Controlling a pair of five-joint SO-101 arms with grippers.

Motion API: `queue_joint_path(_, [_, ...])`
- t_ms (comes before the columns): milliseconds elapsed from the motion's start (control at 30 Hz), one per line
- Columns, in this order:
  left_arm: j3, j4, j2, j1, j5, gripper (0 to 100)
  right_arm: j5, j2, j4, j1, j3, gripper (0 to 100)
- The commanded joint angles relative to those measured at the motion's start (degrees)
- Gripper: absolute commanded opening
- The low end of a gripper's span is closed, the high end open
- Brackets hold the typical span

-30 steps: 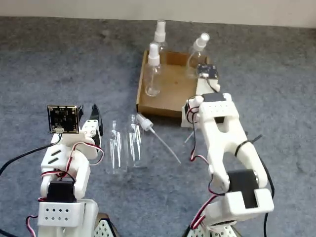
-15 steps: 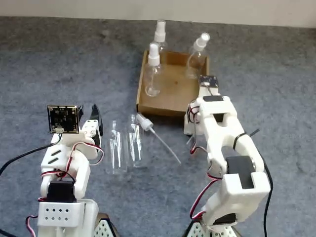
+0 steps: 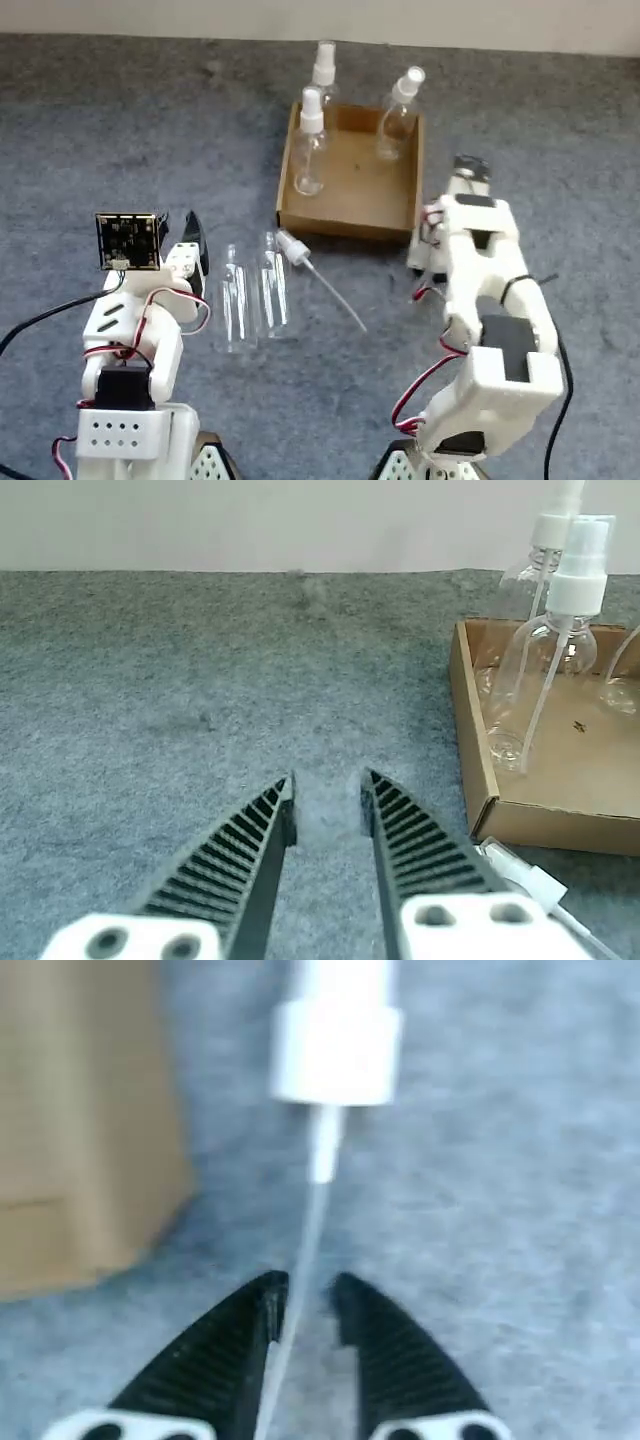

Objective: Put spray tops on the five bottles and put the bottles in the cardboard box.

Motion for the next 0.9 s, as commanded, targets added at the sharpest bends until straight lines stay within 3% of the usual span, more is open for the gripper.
queue_joint_path(0, [-0.13, -1.32, -0.13, 1.01, 0.18, 7, 6.15, -0.04, -0.31, 3.91, -0.57, 0.3])
queue_joint_path(167, [-0.13, -1.32, -0.04, 1.01, 0.18, 7, 11.16, -0.04, 2.33, 4.7, -1.19, 0.3])
queue_joint_path(367, [-0.13, -1.32, 0.04, 1.01, 0.18, 7, 12.22, -0.92, 9.89, 4.62, -13.14, 1.8])
queue_joint_path(667, [-0.13, -1.32, -0.04, 1.01, 0.18, 7, 12.22, -0.4, 18.42, 1.54, -29.58, 28.9])
queue_joint_path(867, [-0.13, -1.23, -0.22, 1.01, 0.18, 7, 12.66, 9.63, 14.55, -0.4, -35.74, 30.8])
